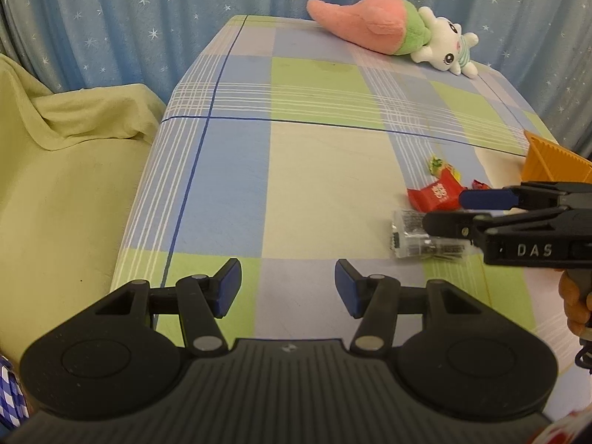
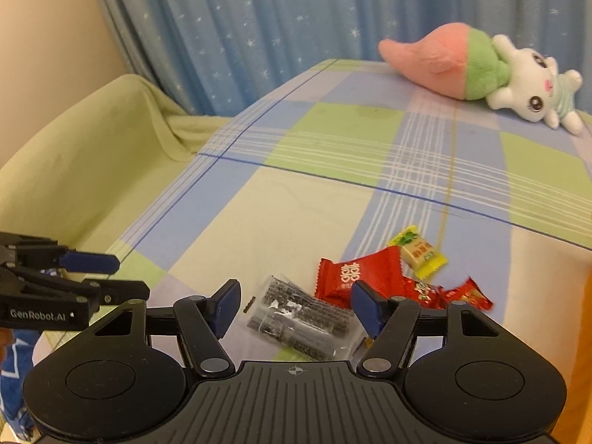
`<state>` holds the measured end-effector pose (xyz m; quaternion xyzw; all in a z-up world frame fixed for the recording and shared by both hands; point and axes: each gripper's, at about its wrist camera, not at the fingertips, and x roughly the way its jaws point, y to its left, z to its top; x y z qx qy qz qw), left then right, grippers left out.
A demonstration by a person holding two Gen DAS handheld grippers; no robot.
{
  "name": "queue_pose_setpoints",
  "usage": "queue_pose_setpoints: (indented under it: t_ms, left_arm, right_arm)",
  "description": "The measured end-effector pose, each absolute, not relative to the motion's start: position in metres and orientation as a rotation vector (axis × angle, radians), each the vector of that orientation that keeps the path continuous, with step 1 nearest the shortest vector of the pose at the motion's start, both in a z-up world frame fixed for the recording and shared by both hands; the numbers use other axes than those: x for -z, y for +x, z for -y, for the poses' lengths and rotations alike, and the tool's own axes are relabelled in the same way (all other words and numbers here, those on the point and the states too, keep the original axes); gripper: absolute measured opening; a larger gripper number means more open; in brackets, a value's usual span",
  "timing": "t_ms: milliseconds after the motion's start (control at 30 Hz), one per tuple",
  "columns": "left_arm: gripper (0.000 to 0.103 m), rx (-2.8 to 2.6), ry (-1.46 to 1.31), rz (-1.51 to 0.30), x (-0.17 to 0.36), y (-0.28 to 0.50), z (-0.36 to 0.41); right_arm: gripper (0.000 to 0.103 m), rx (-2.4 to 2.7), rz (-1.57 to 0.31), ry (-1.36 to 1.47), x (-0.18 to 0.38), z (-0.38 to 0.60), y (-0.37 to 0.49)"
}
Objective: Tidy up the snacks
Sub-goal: 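Grasp the clear packet of dark seaweed with the right gripper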
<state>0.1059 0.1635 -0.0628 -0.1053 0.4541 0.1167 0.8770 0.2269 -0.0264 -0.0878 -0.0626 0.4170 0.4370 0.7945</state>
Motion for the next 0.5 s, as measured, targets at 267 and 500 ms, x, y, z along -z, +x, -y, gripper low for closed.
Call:
queue_pose_setpoints:
  t_ms: [267,500]
  left_arm:
    - [0.053,-0.253,-0.229,-0.956,0.066,0.109,-0.17]
    - [0.053,-0.25,-0.233,-0.956,0.067,0.11,-0.172]
  right_arm:
    - [0.067,-0.985,-0.968,-0.167,0.1,0.018,0.226]
    - [0.066,-1.019,-0.964,-0.198,0.098,0.01,0.204]
